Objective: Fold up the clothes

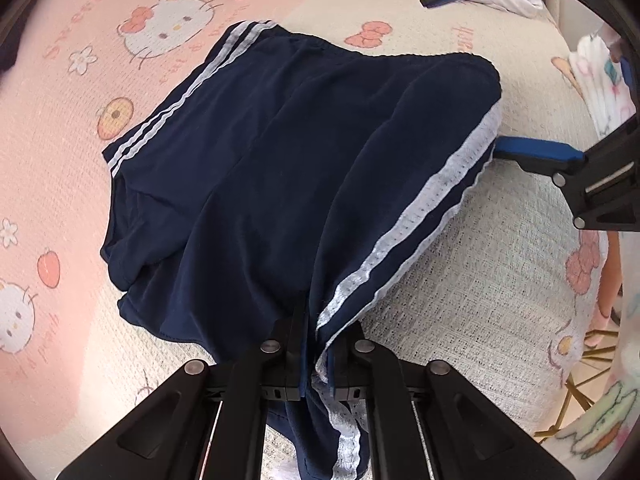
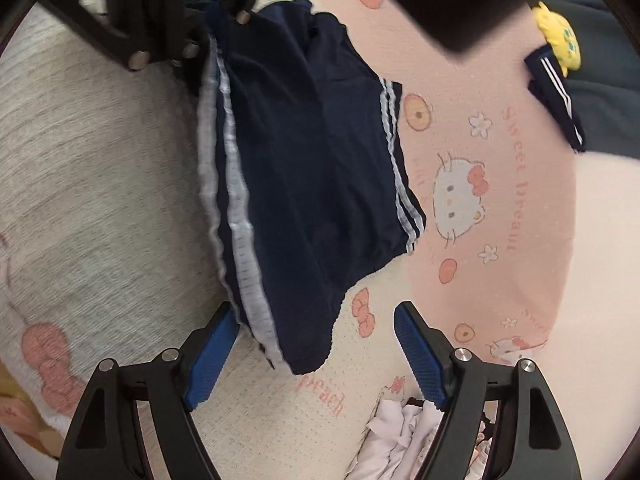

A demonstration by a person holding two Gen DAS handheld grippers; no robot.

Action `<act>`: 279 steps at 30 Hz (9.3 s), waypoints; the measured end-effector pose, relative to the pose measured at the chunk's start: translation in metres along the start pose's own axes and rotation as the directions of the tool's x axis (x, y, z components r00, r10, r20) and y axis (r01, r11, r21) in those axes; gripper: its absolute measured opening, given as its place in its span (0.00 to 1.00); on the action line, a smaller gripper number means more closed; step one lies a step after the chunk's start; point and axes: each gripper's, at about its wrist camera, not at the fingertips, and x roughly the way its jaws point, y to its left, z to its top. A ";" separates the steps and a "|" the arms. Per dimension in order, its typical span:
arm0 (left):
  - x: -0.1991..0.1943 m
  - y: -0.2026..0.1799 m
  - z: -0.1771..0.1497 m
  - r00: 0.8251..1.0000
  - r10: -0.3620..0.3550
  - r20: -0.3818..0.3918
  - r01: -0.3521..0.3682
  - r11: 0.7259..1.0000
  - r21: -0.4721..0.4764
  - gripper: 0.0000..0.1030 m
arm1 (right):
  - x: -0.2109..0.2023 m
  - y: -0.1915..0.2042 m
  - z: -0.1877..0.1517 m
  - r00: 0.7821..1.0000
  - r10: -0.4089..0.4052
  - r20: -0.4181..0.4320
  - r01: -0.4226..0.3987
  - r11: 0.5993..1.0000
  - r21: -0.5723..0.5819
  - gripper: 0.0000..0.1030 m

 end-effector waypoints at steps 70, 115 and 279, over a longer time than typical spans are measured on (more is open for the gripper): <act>0.019 -0.075 -0.048 0.846 0.490 0.212 -0.531 0.727 0.436 0.01 | -0.023 0.016 -0.021 0.996 0.077 0.052 -0.071 0.991 -0.109 0.59; -0.023 0.031 0.003 0.998 -0.033 0.058 0.035 0.999 -0.034 0.04 | 0.018 -0.090 -0.025 0.782 0.579 0.231 -0.622 0.704 0.343 0.11; 0.012 0.129 0.001 0.904 -0.236 0.355 0.410 0.253 -0.876 0.78 | 0.069 -0.139 -0.088 0.791 0.287 0.541 -0.409 -0.410 0.815 0.72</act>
